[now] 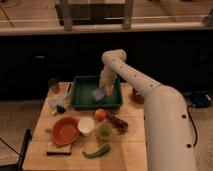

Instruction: Place sponge in tray

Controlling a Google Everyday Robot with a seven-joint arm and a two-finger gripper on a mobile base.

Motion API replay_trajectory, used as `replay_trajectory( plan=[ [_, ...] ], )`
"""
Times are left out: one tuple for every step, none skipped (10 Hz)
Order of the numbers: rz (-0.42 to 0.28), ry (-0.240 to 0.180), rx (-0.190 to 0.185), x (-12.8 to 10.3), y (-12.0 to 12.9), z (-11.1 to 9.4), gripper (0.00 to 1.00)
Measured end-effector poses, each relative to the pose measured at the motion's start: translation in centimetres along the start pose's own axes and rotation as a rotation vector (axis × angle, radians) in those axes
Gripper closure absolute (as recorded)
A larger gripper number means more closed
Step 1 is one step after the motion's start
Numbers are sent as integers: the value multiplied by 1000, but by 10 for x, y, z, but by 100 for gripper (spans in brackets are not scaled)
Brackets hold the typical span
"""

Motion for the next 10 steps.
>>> replay_trajectory(
  plan=[
    [3, -3, 2, 1, -1, 0, 99],
    [3, -4, 0, 1, -1, 0, 99],
    [4, -6, 0, 2, -1, 1, 99],
    [5, -8, -3, 2, -1, 1, 99],
    [7, -11, -1, 2, -2, 1, 99],
    [8, -12, -2, 3, -2, 1, 99],
    [11, -14, -2, 4, -2, 1, 99],
    [13, -15, -1, 5, -2, 1, 99],
    [14, -17, -2, 5, -2, 1, 99],
    [16, -19, -1, 6, -2, 1, 99]
  ],
)
